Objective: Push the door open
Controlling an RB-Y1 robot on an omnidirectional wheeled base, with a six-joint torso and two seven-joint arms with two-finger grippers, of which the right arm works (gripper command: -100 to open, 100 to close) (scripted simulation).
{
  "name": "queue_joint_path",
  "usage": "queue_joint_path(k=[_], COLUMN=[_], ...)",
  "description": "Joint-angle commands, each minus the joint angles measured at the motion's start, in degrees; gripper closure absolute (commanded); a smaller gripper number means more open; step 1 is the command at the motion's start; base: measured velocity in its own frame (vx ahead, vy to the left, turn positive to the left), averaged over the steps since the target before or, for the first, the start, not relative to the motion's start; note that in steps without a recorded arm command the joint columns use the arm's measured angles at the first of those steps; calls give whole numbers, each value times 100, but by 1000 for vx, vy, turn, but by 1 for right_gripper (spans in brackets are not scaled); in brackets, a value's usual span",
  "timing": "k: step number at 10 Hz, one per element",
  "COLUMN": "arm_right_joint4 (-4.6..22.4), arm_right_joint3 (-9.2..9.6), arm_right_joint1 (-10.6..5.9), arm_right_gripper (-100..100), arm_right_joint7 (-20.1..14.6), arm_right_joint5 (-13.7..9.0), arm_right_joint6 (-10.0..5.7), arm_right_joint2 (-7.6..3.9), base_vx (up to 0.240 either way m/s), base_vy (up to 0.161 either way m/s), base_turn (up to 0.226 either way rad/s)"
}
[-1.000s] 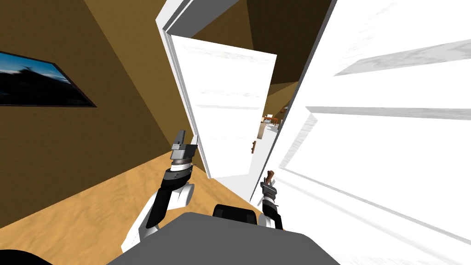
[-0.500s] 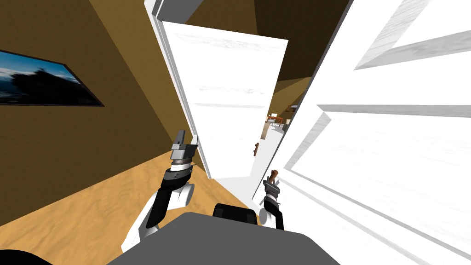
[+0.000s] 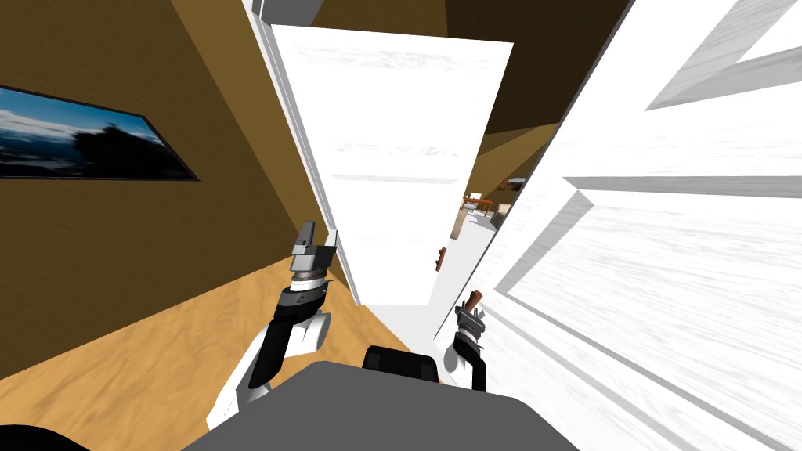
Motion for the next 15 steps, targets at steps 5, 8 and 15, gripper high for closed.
queue_joint_path(k=[5,8,15], arm_right_joint4=[231,420,644], arm_right_joint3=[-582,-917,-1340], arm_right_joint1=[-215,-367,-561], arm_right_gripper=[100,100,100], arm_right_joint7=[188,297,435], arm_right_joint5=[-276,-451,-671], arm_right_joint6=[-350,-517,-727], arm_right_joint2=[23,93,198], base_vx=[85,67,63], base_vy=[-59,-56,-49], base_turn=[95,115,65])
